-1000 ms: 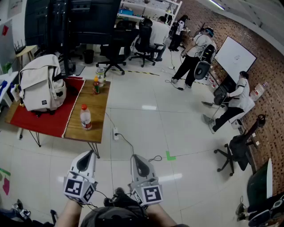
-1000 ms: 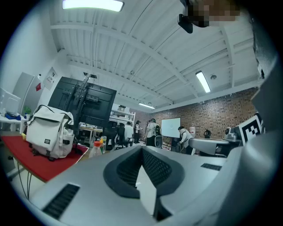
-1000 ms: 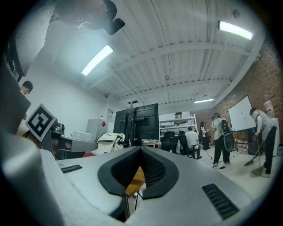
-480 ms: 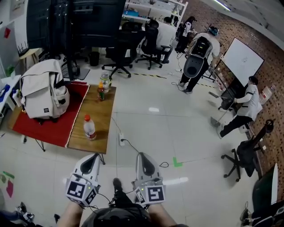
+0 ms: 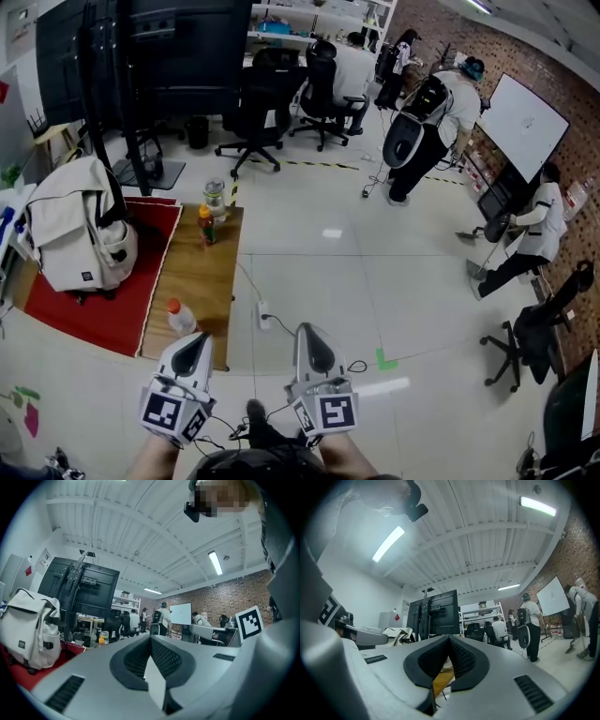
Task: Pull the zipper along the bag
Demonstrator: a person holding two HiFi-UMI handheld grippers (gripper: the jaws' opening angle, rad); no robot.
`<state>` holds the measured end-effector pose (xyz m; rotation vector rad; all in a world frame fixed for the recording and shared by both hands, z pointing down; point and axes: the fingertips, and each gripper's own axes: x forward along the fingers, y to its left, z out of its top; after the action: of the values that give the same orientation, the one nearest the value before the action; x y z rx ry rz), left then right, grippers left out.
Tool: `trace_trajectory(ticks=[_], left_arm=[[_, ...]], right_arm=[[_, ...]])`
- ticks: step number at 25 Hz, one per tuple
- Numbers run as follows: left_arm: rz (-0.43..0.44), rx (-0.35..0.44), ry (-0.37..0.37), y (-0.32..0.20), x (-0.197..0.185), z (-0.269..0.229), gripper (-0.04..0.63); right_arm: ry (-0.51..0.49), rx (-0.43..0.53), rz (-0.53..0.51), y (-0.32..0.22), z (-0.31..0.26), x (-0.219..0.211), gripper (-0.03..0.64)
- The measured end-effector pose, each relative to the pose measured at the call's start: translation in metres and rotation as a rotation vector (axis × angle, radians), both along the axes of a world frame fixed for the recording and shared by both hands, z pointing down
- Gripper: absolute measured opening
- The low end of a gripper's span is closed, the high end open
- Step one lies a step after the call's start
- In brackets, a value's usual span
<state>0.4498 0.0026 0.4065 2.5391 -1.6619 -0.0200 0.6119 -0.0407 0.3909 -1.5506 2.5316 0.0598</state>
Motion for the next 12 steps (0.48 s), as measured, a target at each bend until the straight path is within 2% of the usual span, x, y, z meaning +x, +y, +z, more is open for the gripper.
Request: trace_trajectory(ticks=[3,7,12], left_arm=[[-0.02,0.008,0.014,-0.026,-0.007,-0.007,0.029],[-0.035,0.028,0.01,-0.049,-0.02,-0.012,0.029],[-0.12,0.03,0.002,-0.07,-0.045,-0.013,0.029]], right_arm=[[0.02,0.005,0.003,-0.034,-0.003,0.005,0.011],[-0.004,-0.002,0.002,-0.074,-0.004,0.005,0.011],[-0.018,-0.004,-0.048,-0.114,-0.004,-0.005,0.011]])
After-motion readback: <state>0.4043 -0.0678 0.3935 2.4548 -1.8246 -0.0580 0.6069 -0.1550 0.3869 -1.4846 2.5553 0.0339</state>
